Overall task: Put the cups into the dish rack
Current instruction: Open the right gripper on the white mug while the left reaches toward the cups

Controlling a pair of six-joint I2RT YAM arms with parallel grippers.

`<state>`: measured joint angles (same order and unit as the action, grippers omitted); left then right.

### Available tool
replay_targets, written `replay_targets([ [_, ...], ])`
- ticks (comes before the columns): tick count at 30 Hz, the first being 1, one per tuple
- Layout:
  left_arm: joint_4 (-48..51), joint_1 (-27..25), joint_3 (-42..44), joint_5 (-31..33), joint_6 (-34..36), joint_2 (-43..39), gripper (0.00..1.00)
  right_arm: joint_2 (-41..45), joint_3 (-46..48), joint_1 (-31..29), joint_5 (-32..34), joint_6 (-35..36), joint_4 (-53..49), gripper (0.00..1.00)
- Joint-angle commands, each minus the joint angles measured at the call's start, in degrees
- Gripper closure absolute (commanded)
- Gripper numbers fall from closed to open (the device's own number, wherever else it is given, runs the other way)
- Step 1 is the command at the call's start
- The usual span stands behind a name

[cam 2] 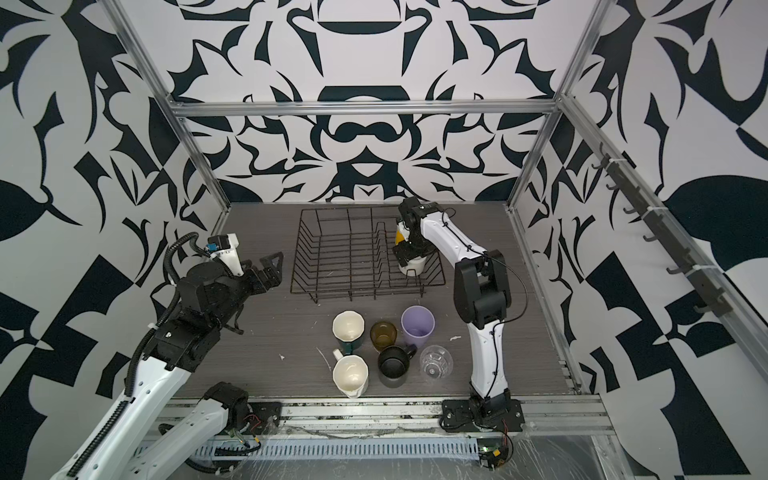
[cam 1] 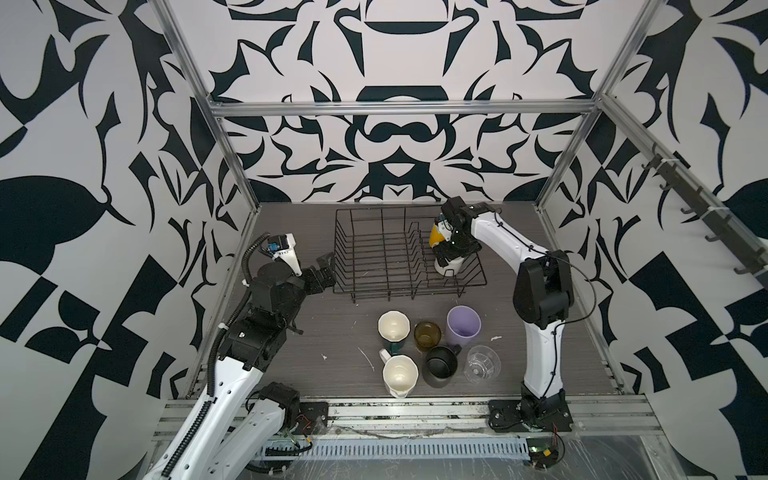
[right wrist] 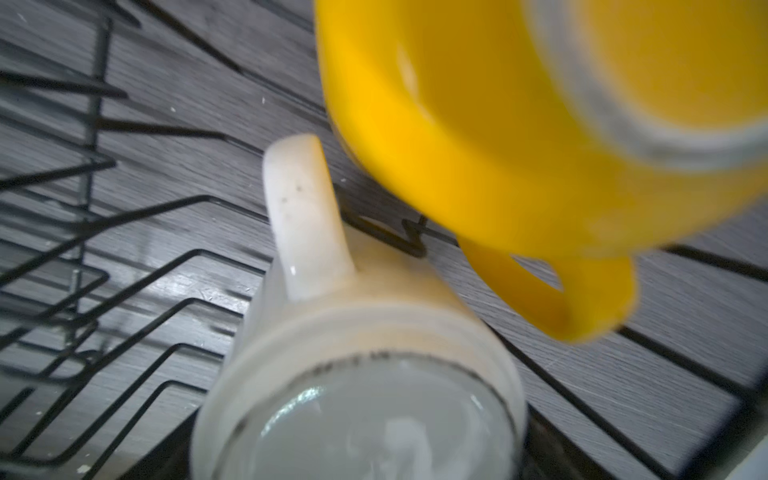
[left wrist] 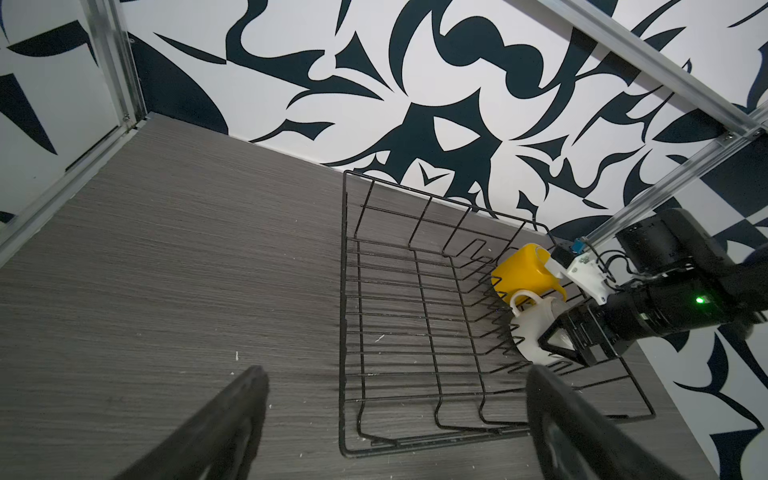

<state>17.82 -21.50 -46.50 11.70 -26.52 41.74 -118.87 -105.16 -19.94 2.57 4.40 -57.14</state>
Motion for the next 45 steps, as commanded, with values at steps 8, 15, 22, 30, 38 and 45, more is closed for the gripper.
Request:
replay_targets([
  [8, 1.7, 0.16, -0.52, 1.42, -0.15, -0.49, 0.01, 7.2, -1.42, 0.01, -3.05, -1.62, 0.86, 0.04],
  [15, 8.09, 0.14, -3.95, -0.01, -2.01, -0.03, 0.0, 16.23, 4.77, 0.12, -6.91, -4.94, 9.31, 0.06],
  [22, 14.59, 0.14, -6.53, -3.92, -5.06, 0.59, 0.05, 29.93, 18.72, 0.08, -10.55, -11.4, 23.81, 0.07],
  [30, 20.81, 0.16, -8.09, -15.2, -8.51, 6.43, 0.2, 37.07, 26.76, 0.01, -11.83, -13.68, 28.87, 0.08],
  [38, 22.87, -5.95, -7.11, -16.42, -13.09, 8.92, 0.26, 38.54, 29.82, 0.08, -11.88, -13.9, 29.92, 0.08],
  [45, 24.76, -17.08, -6.5, -8.75, -18.23, 13.36, 0.27, 39.05, 31.55, 0.03, -11.96, -13.82, 30.51, 0.08],
])
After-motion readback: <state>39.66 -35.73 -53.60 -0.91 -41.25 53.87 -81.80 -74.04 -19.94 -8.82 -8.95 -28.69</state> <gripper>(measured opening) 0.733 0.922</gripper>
